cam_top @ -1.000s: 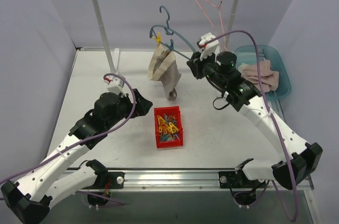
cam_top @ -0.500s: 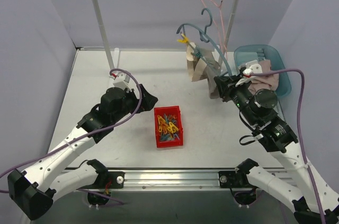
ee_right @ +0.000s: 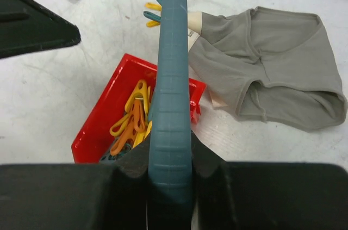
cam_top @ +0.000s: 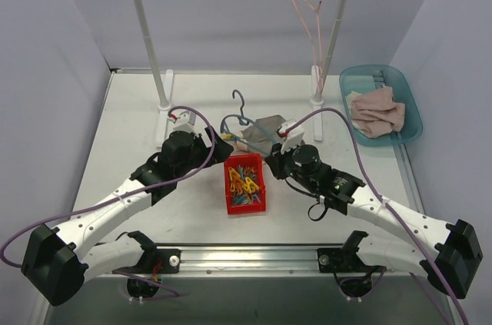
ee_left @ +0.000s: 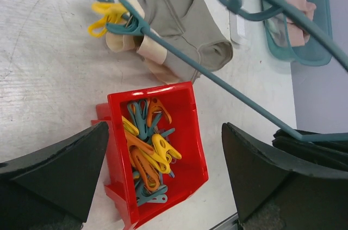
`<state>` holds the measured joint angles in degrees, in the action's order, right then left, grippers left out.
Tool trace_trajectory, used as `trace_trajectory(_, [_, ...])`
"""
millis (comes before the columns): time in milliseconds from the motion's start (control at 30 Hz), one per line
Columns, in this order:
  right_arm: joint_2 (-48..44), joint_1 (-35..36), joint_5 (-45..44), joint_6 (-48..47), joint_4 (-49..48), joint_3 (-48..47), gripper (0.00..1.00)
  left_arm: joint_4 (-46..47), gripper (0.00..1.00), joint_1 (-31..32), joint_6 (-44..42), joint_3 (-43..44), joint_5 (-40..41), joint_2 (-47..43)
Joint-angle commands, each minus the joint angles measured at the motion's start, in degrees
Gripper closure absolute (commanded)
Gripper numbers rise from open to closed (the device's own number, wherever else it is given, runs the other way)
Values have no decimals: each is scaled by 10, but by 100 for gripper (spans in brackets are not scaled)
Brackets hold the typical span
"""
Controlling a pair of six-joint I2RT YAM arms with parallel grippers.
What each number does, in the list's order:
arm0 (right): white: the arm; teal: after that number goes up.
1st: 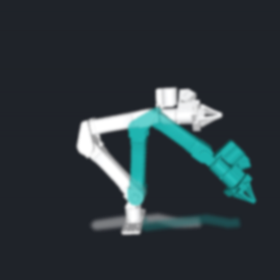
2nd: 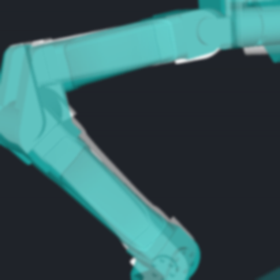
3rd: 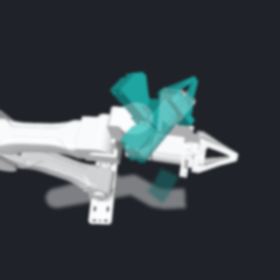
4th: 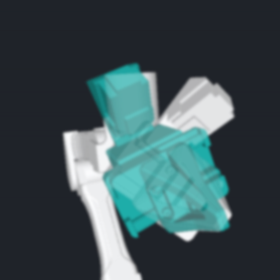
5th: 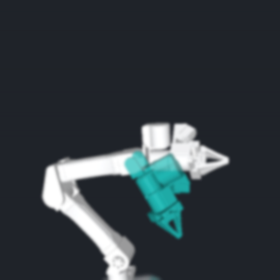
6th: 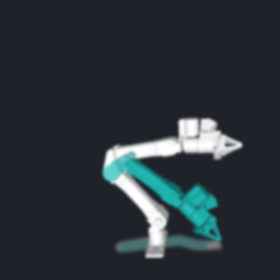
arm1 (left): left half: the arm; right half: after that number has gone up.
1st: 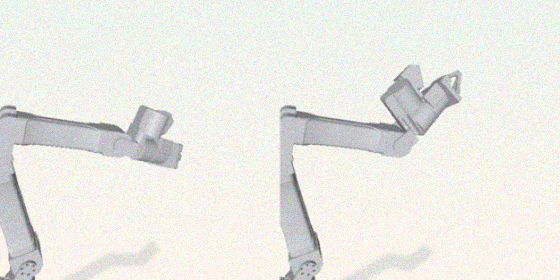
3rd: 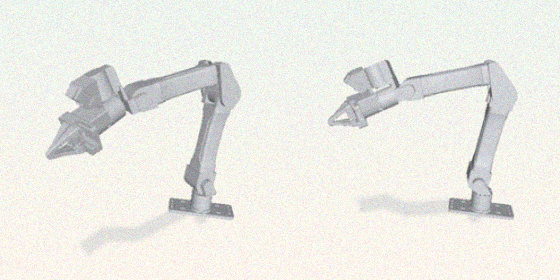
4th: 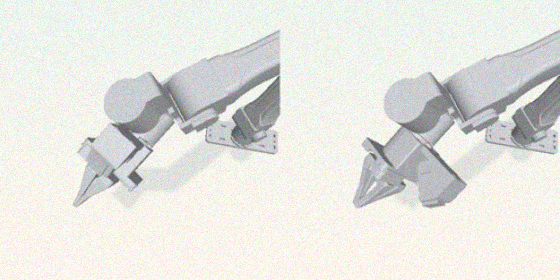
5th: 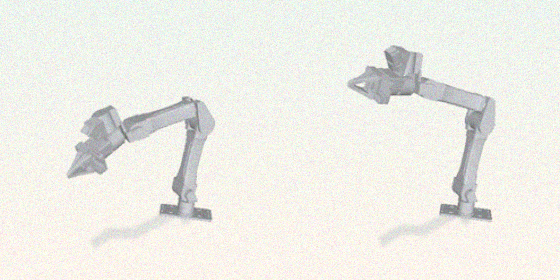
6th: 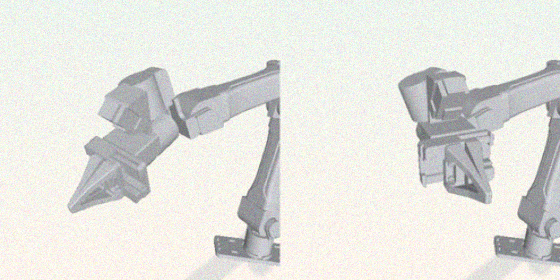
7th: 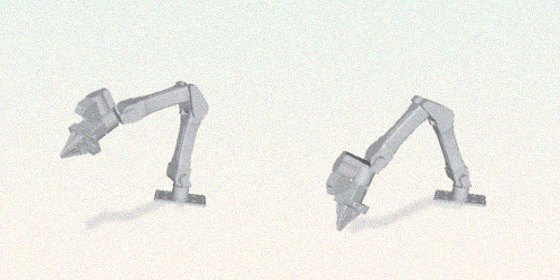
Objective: Remove the underwear clipped to the hanger
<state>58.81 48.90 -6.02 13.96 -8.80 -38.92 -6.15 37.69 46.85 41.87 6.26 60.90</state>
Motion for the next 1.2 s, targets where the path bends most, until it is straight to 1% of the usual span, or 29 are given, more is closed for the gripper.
trace_trajectory(0, [-5,9,-37,27,-104,-5,100,46,6,-3,27,9,24,9])
trace_trajectory(133, [-5,15,-51,30,-107,-1,100,38,6,-3,47,16,50,36])
trace_trajectory(200, [-11,15,-57,32,-116,3,100,39,7,-5,68,17,88,43])
trace_trajectory(267, [-17,19,-61,32,-123,10,100,50,6,-21,96,12,115,50])
trace_trajectory(300, [-18,19,-67,31,-125,13,100,73,7,-28,105,11,119,52])
trace_trajectory(333, [-19,20,-67,32,-129,16,100,82,6,-44,115,9,121,57])
trace_trajectory(400, [-20,22,-67,30,-133,22,100,99,6,-56,134,18,110,69])
trace_trajectory(433, [-19,24,-71,28,-137,24,100,93,6,-59,142,29,111,83])
trace_trajectory(467, [-19,26,-72,28,-140,27,100,84,7,-60,157,52,118,92])
trace_trajectory(600, [-18,34,-87,27,-156,40,100,62,6,-61,194,98,112,143])
trace_trajectory(633, [-19,37,-88,27,-164,43,100,45,7,-61,202,105,110,164])
trace_trajectory(733, [-19,46,-96,25,-174,50,100,47,6,-63,228,125,91,205])
trace_trajectory(833, [-21,51,-101,24,-176,52,100,48,6,-63,235,144,69,236])
trace_trajectory(933, [-26,52,-103,20,-175,54,100,33,6,-63,246,152,75,251])
trace_trajectory(1167, [-38,59,-107,18,-173,57,100,52,7,-64,266,158,90,275])
